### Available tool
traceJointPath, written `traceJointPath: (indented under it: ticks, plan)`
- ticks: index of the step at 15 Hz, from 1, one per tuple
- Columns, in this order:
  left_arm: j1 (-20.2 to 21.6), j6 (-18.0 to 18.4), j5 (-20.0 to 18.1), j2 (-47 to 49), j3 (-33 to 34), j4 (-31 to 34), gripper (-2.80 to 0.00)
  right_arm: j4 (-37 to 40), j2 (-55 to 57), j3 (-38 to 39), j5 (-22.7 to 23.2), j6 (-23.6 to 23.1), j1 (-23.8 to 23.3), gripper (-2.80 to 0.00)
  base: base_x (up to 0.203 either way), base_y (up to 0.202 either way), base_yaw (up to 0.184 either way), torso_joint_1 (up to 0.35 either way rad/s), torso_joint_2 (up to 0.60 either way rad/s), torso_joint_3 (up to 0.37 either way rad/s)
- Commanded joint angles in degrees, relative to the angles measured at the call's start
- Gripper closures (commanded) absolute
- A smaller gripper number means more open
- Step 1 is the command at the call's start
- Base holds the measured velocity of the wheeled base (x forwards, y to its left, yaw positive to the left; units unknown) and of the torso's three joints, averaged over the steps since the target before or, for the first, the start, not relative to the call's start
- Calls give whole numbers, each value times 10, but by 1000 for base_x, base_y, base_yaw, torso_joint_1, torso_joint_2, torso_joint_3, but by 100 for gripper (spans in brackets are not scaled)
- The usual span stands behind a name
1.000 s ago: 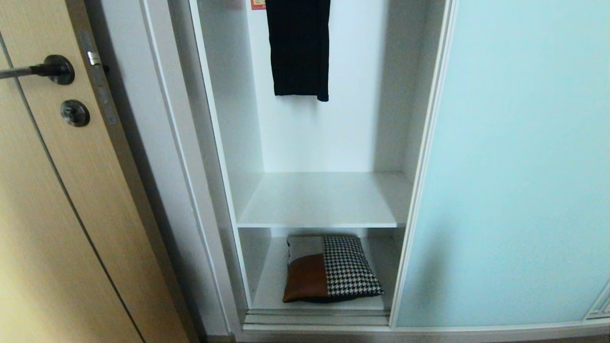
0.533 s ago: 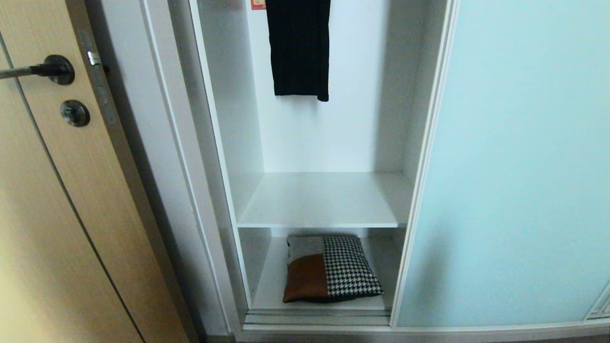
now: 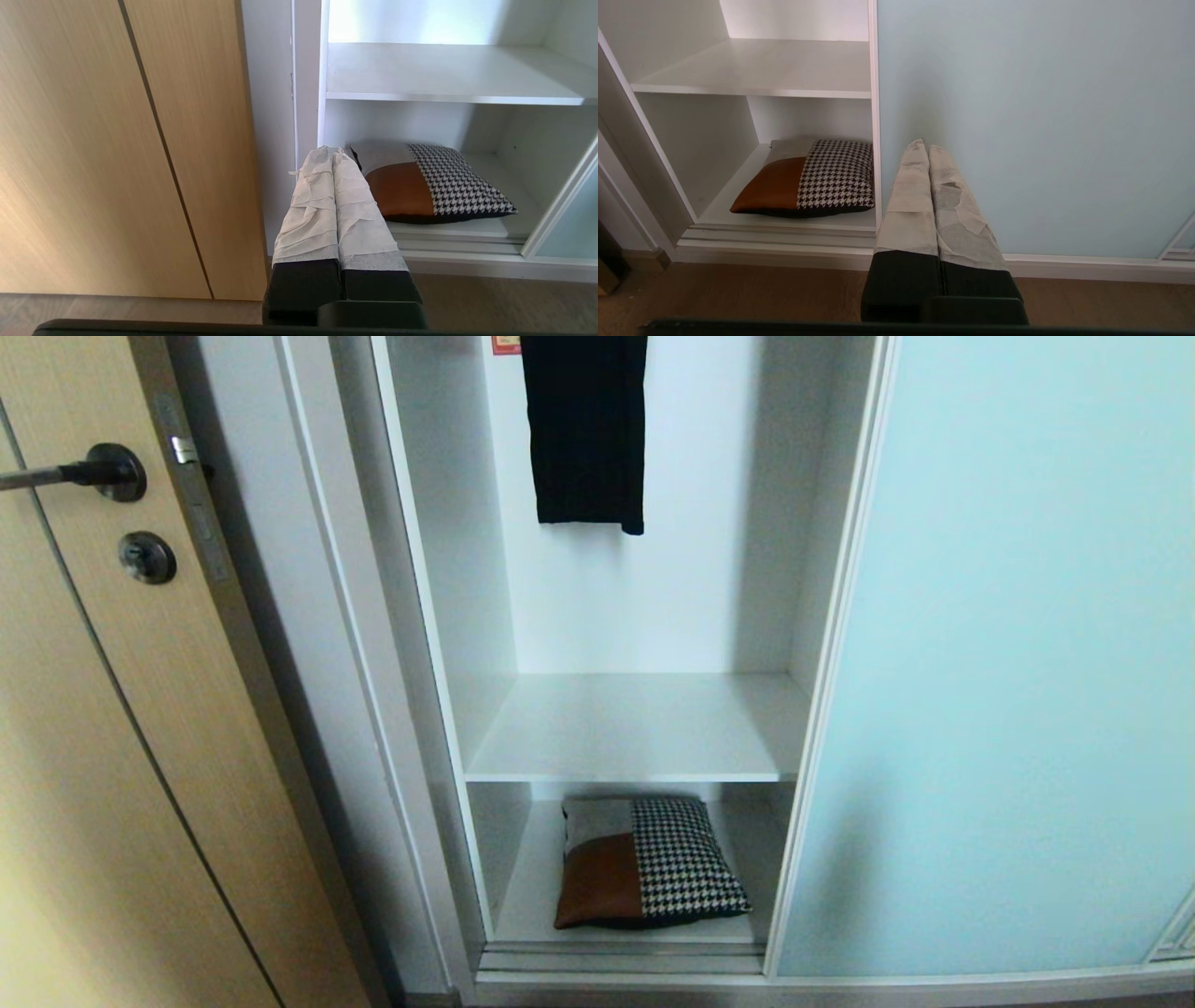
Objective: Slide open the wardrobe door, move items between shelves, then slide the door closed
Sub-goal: Open the door
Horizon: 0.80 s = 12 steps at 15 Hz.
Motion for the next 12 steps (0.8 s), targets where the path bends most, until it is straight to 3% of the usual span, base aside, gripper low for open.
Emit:
traceJointPath:
  ticks: [1,6,9,12]
  plan:
    - [0,0,0,2,1,0,0,1,-1,0,0,0,0,0,0,0,0,0,0,0]
    - [0,0,0,1,1,0,0,-10,0,-29,18,-15,0,0,0,0,0,0,0,0]
    - [0,0,0,2,1,0,0,37,40,-178,76,2,1,0,0,0,0,0,0,0]
    - [0,0,0,2,1,0,0,57,182,-297,98,61,8,0,0,0,0,0,0,0]
